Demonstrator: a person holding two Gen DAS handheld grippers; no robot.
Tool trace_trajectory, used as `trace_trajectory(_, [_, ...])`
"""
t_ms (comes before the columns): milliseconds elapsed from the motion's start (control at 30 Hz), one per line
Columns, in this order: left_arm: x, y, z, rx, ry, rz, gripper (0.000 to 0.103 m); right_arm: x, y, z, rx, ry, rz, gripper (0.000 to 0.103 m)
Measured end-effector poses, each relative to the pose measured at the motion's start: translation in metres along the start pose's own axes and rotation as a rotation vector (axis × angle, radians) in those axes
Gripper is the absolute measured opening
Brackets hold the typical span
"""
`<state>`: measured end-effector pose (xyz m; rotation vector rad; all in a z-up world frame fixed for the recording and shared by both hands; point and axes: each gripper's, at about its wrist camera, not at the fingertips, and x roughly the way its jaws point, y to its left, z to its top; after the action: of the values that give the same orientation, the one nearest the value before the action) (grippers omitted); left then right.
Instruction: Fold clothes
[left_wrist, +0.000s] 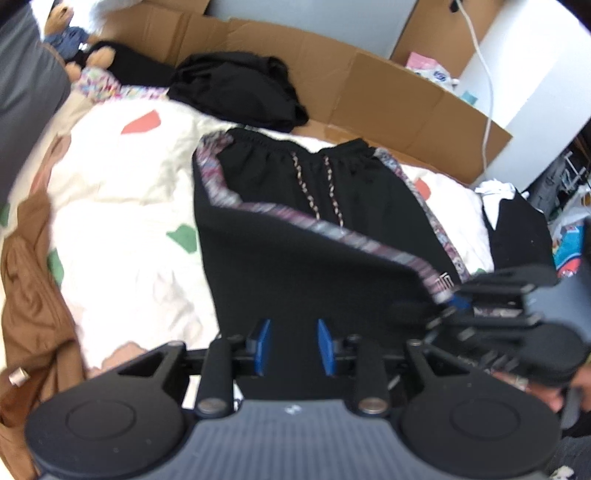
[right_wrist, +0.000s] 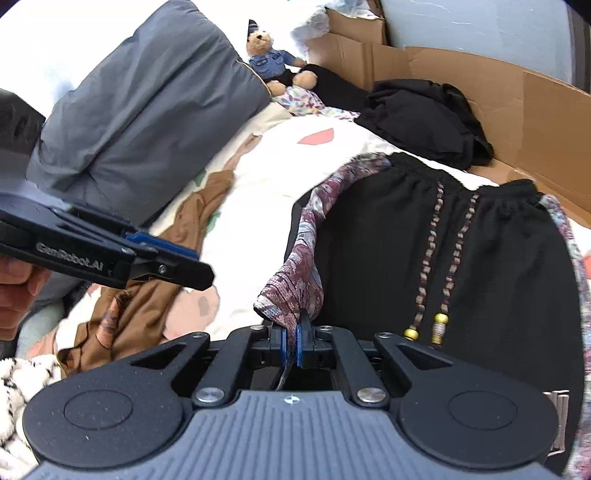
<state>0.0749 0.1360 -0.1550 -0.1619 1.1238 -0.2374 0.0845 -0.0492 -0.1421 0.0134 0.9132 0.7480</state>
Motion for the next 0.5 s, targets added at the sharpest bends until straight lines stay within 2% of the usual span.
trace_trajectory(267, [0.037, -0.003, -0.013, -0.031, 0.055, -0.023, 0.032, -0.040, -0.037, 0.018, -0.048, 0.018, -0.043, 0.005])
trace_trajectory(500, [0.062, -0.026, -0.018, 0.020, 0.118, -0.036, 0.036, -0.072, -0.088, -0.010, 0.017, 0.023, -0.079, 0.005])
